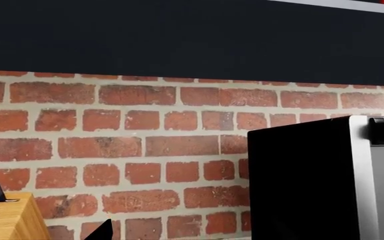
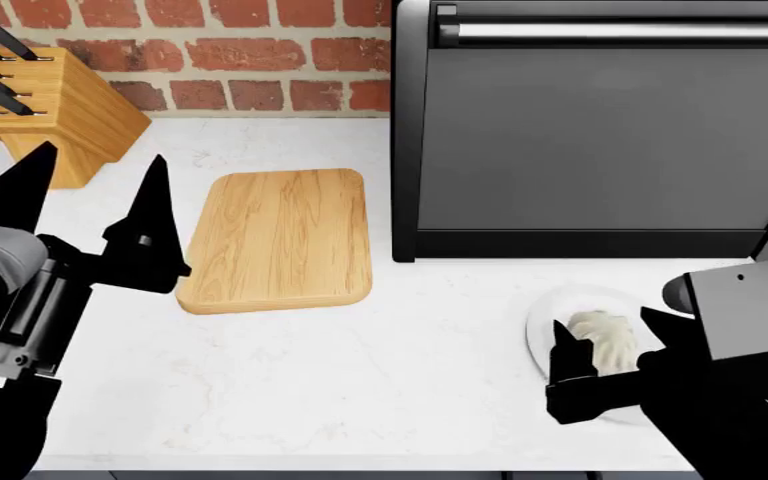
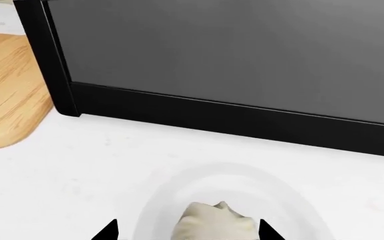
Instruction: Pick the dumpling from the plate and place it on the cutting board. Then pick the condiment bottle from the cabinet and place it next to the cutting board.
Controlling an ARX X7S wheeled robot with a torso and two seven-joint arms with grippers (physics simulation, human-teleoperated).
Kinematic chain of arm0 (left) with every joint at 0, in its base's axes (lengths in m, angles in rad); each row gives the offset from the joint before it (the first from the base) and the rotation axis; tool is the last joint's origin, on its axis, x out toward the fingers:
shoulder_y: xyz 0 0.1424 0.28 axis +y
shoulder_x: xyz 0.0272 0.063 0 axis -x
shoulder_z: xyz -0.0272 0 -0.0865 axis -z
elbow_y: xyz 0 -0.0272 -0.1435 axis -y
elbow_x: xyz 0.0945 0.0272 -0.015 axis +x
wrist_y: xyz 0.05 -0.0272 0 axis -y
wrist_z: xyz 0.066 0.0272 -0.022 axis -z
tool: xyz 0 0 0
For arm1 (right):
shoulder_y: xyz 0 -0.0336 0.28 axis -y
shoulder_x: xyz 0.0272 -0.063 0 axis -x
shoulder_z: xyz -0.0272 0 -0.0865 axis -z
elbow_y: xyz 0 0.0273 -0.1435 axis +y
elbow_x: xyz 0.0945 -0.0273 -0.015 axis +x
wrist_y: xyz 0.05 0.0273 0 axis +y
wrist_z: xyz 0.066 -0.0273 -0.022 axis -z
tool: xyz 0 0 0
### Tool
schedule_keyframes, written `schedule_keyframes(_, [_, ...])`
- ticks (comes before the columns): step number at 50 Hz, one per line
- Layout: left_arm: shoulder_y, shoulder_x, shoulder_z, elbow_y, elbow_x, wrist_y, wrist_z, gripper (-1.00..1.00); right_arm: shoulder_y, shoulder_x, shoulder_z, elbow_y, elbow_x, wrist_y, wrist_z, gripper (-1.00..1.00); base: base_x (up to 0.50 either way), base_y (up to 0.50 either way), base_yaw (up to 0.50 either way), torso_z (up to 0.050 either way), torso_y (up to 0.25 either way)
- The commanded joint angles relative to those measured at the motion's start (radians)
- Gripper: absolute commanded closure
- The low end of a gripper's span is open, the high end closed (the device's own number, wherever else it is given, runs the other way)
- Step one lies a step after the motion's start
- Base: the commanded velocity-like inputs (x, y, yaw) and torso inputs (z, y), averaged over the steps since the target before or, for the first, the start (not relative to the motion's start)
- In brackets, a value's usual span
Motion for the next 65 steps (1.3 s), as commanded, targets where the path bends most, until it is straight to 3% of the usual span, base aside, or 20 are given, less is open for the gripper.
schedule_keyframes(1, [-0.001, -0.002, 0.006, -0.004, 0.002, 0.003, 0.0, -1.0, 0.004, 0.01, -0.018, 0.023, -0.014, 0.001, -0.001, -1.0, 0.0, 0.0, 0.0, 0.0, 0.0])
schedule_keyframes(65, [0.0, -0.013, 0.021, -0.009, -0.003, 0.012, -0.006, -1.0, 0.012, 0.012, -0.109, 0.116, -0.145, -0.03, -0.083, -1.0, 0.0, 0.0, 0.0, 0.0, 0.0])
